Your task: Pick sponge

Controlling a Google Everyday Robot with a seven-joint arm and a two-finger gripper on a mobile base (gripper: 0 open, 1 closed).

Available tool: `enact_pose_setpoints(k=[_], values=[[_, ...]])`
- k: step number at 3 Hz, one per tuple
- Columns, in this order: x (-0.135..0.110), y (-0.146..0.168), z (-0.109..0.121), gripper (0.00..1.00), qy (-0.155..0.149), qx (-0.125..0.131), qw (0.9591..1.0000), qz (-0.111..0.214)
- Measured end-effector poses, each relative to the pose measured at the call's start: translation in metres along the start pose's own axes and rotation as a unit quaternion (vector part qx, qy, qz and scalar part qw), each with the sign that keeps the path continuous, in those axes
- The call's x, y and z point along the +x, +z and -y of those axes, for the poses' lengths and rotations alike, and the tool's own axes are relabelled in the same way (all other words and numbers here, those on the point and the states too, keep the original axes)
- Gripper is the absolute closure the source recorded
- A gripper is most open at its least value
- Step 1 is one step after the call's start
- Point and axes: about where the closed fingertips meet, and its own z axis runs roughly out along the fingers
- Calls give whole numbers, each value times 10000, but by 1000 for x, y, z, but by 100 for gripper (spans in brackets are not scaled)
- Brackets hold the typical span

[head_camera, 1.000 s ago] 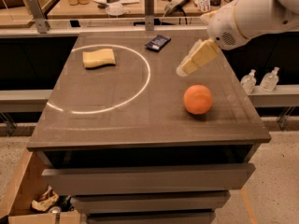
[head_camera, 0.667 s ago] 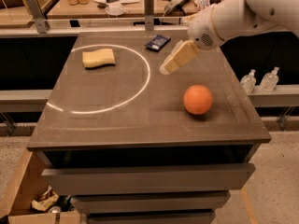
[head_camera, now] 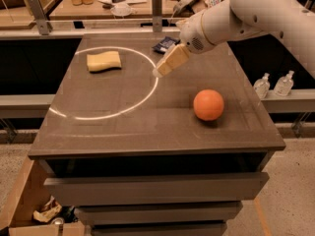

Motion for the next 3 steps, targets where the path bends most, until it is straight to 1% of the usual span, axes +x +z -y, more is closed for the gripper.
enact_pose_setpoints(k=[1,2,3], values=[[-3,9,-1,0,65,-28,10000,69],[-11,32,10,0,187,-50,9994,303],[-16,63,25,0,248,-139,9983,510]])
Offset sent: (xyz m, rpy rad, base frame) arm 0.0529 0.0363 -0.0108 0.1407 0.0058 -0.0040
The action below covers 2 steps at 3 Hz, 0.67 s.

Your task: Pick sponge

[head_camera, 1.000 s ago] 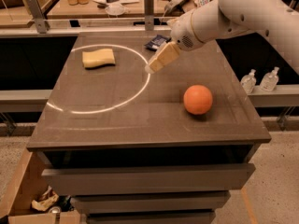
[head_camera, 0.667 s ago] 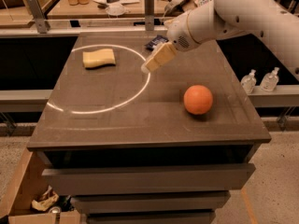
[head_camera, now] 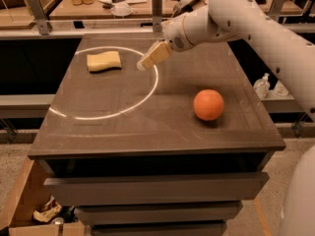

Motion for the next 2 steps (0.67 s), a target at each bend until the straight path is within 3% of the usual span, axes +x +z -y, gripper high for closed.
enact_pose_setpoints(k=[2], values=[[-6,62,-7,0,42,-229,9996,163]])
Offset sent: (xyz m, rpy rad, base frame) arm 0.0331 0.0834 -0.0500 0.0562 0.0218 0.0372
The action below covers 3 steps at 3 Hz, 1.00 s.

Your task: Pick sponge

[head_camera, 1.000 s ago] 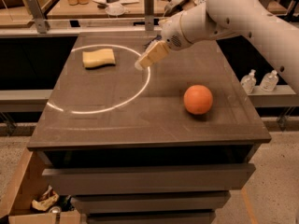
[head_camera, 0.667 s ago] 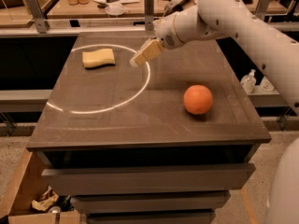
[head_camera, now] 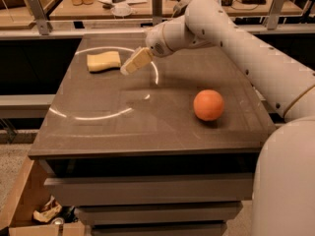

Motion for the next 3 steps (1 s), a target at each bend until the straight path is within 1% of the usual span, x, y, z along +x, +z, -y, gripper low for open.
enact_pose_setpoints(k=[1,2,3], values=[[-1,35,-5,0,-44,-98,9999,51],[-3,64,-6,0,-55,-198,9998,82],[-6,86,-4,16,-34,-317,9993,171]])
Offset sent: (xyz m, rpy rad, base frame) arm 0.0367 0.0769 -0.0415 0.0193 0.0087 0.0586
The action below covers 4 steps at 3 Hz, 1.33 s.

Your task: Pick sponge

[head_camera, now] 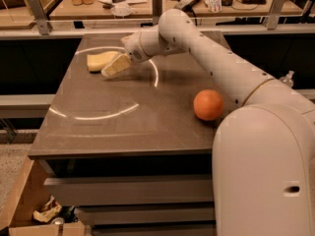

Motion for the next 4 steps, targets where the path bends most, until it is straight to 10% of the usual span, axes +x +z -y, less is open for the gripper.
enact_pose_setpoints(k=[3,4], values=[[-13,7,2,85,-124,-298,9994,157],[-27,-37,13,100,-313,-46,9993,222]])
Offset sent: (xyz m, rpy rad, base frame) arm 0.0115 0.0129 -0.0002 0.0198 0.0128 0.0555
